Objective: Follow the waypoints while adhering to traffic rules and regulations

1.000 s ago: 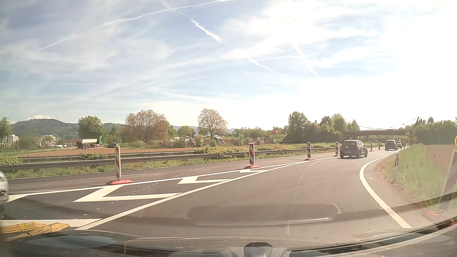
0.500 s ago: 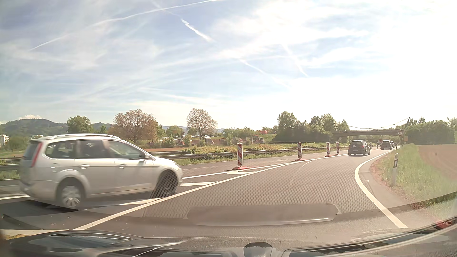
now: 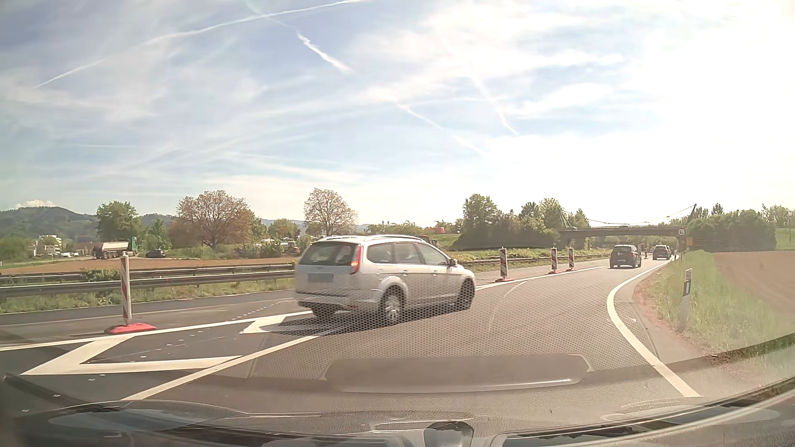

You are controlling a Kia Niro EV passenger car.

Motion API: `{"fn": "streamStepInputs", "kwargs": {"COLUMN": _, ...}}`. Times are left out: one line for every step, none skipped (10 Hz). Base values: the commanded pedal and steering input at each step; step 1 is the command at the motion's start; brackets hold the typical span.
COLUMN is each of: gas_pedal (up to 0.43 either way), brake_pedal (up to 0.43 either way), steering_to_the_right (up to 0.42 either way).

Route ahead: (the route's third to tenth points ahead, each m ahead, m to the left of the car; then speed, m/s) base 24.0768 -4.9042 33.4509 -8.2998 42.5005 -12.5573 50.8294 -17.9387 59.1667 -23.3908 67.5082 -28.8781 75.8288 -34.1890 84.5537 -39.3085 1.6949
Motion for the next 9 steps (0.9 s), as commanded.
{"fn": "streamStepInputs", "kwargs": {"gas_pedal": 0.067, "brake_pedal": 0.0, "steering_to_the_right": 0.207}}
{"fn": "streamStepInputs", "kwargs": {"gas_pedal": 0.11, "brake_pedal": 0.0, "steering_to_the_right": 0.197}}
{"fn": "streamStepInputs", "kwargs": {"gas_pedal": 0.11, "brake_pedal": 0.0, "steering_to_the_right": 0.195}}
{"fn": "streamStepInputs", "kwargs": {"gas_pedal": 0.059, "brake_pedal": 0.0, "steering_to_the_right": 0.197}}
{"fn": "streamStepInputs", "kwargs": {"gas_pedal": 0.0, "brake_pedal": 0.0, "steering_to_the_right": 0.195}}
{"fn": "streamStepInputs", "kwargs": {"gas_pedal": 0.0, "brake_pedal": 0.0, "steering_to_the_right": 0.192}}
{"fn": "streamStepInputs", "kwargs": {"gas_pedal": 0.0, "brake_pedal": 0.0, "steering_to_the_right": 0.191}}
{"fn": "streamStepInputs", "kwargs": {"gas_pedal": 0.0, "brake_pedal": 0.0, "steering_to_the_right": 0.191}}
{"fn": "streamStepInputs", "kwargs": {"gas_pedal": 0.0, "brake_pedal": 0.0, "steering_to_the_right": 0.189}}
